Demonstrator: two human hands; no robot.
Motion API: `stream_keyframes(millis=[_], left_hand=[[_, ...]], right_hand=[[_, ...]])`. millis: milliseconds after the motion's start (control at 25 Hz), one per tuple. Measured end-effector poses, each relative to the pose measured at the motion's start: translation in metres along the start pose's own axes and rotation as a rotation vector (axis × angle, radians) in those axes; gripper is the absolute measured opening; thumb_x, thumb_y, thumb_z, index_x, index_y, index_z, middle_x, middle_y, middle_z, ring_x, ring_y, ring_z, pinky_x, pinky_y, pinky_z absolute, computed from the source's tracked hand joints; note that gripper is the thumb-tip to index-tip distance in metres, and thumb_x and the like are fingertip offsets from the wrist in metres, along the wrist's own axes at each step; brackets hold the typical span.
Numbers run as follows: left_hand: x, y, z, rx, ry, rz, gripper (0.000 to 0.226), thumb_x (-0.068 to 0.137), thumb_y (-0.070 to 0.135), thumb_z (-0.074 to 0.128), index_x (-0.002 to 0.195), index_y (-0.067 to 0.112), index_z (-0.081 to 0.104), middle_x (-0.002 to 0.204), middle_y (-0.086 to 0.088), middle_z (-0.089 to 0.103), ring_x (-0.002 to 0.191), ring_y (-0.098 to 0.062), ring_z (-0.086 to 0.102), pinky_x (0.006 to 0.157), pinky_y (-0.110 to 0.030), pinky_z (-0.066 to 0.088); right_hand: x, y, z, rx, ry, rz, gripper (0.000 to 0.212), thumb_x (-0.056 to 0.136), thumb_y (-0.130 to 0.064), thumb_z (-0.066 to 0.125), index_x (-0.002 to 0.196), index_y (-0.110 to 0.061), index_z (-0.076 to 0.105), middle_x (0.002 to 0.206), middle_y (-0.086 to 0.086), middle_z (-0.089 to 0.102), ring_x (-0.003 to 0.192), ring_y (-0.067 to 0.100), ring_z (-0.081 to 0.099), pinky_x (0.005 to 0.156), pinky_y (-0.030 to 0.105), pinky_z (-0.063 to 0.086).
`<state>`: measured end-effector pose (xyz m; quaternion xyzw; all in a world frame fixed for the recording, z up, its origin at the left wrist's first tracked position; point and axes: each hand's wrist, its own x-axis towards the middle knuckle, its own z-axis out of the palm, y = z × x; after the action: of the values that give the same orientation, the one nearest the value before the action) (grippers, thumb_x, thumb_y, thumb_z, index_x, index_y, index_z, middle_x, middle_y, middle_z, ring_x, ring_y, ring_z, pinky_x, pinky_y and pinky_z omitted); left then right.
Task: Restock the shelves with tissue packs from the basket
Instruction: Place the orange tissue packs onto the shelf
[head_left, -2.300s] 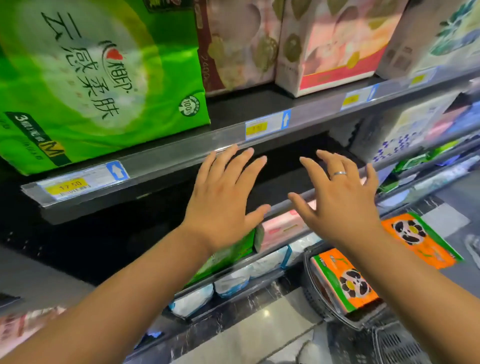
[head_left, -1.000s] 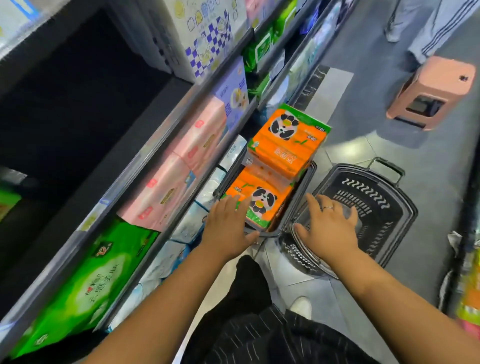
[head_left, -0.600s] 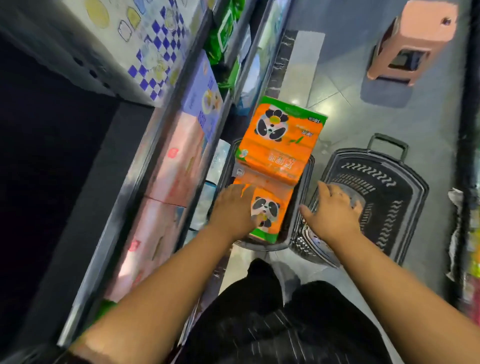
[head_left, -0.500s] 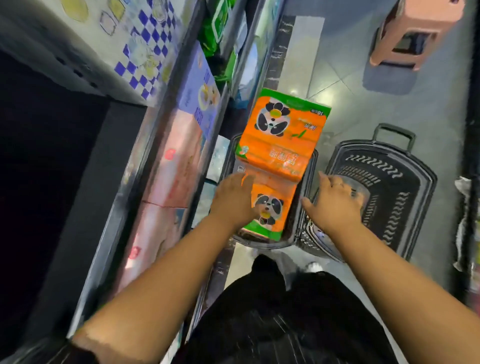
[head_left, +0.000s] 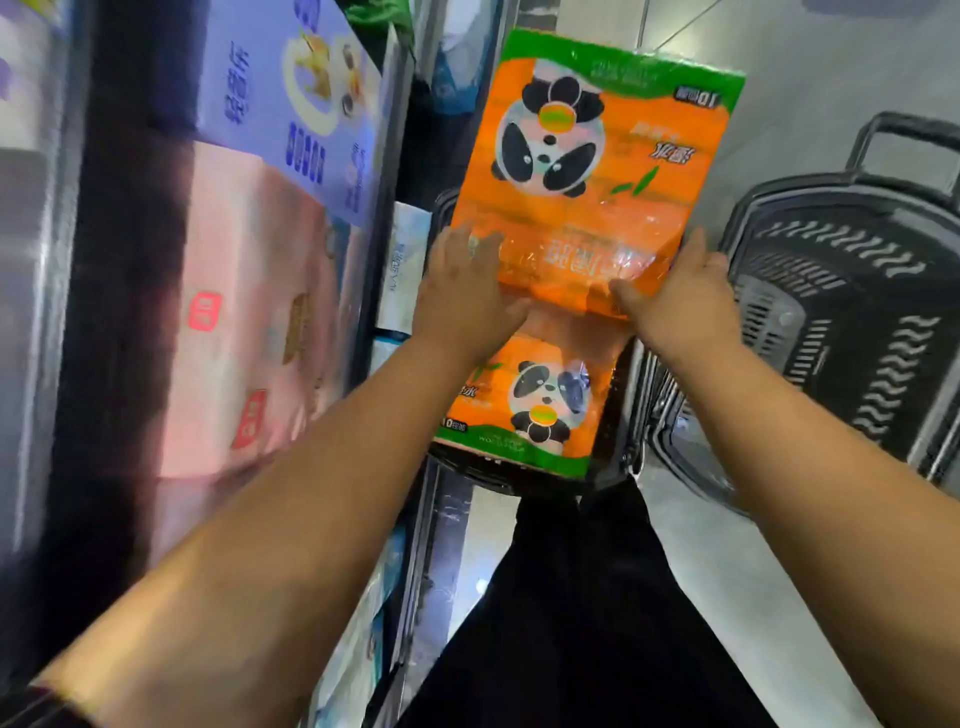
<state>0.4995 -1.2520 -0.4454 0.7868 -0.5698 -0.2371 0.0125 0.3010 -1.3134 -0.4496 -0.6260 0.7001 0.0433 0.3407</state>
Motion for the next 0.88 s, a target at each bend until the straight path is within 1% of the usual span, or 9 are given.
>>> stream_keyframes(millis=[120, 240, 320, 400, 480, 600, 680, 760, 880], left_hand=[[0.018, -0.015, 0.027, -0.072, 0.024, -0.075, 0.083, 0.083, 0.048, 0.067, 0.148, 0.016, 0.028, 0.157, -0.020, 0.011, 0.145, -0.039, 0.010, 0.116, -0.048, 0.018], [0.034, -0.024, 0.043, -0.242, 0.058, -0.145, 0.080, 0.083, 0.049, 0.066, 0.147, 0.018, 0.029, 0.156, -0.017, 0.016, 0.141, -0.036, 0.024, 0.112, -0.050, 0.030], [0.044, -0.027, 0.046, -0.345, 0.109, -0.182, 0.079, 0.083, 0.049, 0.066, 0.146, 0.019, 0.029, 0.150, -0.013, 0.029, 0.135, -0.033, 0.036, 0.107, -0.050, 0.037], [0.048, -0.028, 0.045, -0.397, 0.162, -0.201, 0.078, 0.082, 0.049, 0.067, 0.145, 0.019, 0.032, 0.143, -0.009, 0.039, 0.129, -0.028, 0.043, 0.105, -0.047, 0.040], [0.046, -0.030, 0.040, -0.380, 0.217, -0.207, 0.073, 0.082, 0.047, 0.069, 0.142, 0.020, 0.037, 0.140, -0.007, 0.042, 0.128, -0.026, 0.042, 0.106, -0.041, 0.037], [0.033, -0.039, 0.032, -0.345, 0.256, -0.210, 0.064, 0.083, 0.045, 0.068, 0.138, 0.024, 0.043, 0.137, -0.006, 0.043, 0.126, -0.025, 0.039, 0.099, -0.031, 0.030], [0.018, -0.048, 0.031, -0.348, 0.232, -0.197, 0.061, 0.082, 0.043, 0.070, 0.135, 0.024, 0.046, 0.134, -0.007, 0.044, 0.124, -0.026, 0.040, 0.098, -0.030, 0.029], [0.001, -0.056, 0.038, -0.334, 0.182, -0.185, 0.065, 0.080, 0.044, 0.072, 0.136, 0.023, 0.046, 0.134, -0.007, 0.044, 0.123, -0.027, 0.041, 0.102, -0.034, 0.032], [-0.017, -0.064, 0.052, -0.359, 0.039, -0.243, 0.082, 0.079, 0.047, 0.072, 0.145, 0.020, 0.033, 0.141, -0.009, 0.039, 0.128, -0.028, 0.039, 0.107, -0.043, 0.035]], right_hand=[[0.018, 0.013, 0.028, 0.286, -0.032, 0.037, 0.087, 0.080, -0.039, 0.074, 0.145, -0.009, 0.025, 0.138, 0.019, 0.042, 0.122, 0.035, 0.048, 0.099, 0.039, 0.040], [0.020, 0.020, 0.050, 0.512, -0.022, 0.012, 0.086, 0.081, -0.022, 0.076, 0.146, -0.017, 0.020, 0.133, 0.006, 0.051, 0.112, 0.017, 0.051, 0.090, 0.025, 0.038], [0.018, 0.019, 0.057, 0.578, -0.012, 0.029, 0.089, 0.083, -0.018, 0.074, 0.149, -0.018, 0.014, 0.132, 0.001, 0.052, 0.109, 0.012, 0.049, 0.090, 0.022, 0.035], [0.012, 0.015, 0.060, 0.598, 0.009, 0.038, 0.089, 0.083, -0.017, 0.074, 0.149, -0.018, 0.015, 0.129, -0.001, 0.051, 0.108, 0.010, 0.048, 0.090, 0.023, 0.036], [-0.001, 0.012, 0.062, 0.642, -0.002, 0.038, 0.087, 0.081, -0.018, 0.076, 0.146, -0.020, 0.019, 0.121, -0.008, 0.051, 0.106, 0.008, 0.052, 0.089, 0.025, 0.041], [-0.038, 0.010, 0.074, 0.734, -0.095, 0.093, 0.084, 0.081, -0.017, 0.076, 0.144, -0.024, 0.022, 0.106, -0.022, 0.051, 0.090, -0.010, 0.053, 0.079, 0.015, 0.047], [-0.065, 0.015, 0.091, 0.824, -0.153, 0.137, 0.081, 0.081, -0.007, 0.075, 0.142, -0.024, 0.024, 0.113, -0.014, 0.056, 0.097, -0.003, 0.059, 0.084, 0.021, 0.053], [-0.086, 0.020, 0.104, 0.865, -0.235, 0.215, 0.087, 0.081, -0.002, 0.073, 0.147, -0.022, 0.019, 0.122, -0.006, 0.055, 0.107, 0.007, 0.060, 0.091, 0.029, 0.052], [-0.089, 0.033, 0.105, 0.909, -0.295, 0.364, 0.079, 0.085, -0.008, 0.071, 0.145, -0.017, 0.021, 0.125, -0.002, 0.052, 0.098, 0.004, 0.057, 0.089, 0.031, 0.045]])
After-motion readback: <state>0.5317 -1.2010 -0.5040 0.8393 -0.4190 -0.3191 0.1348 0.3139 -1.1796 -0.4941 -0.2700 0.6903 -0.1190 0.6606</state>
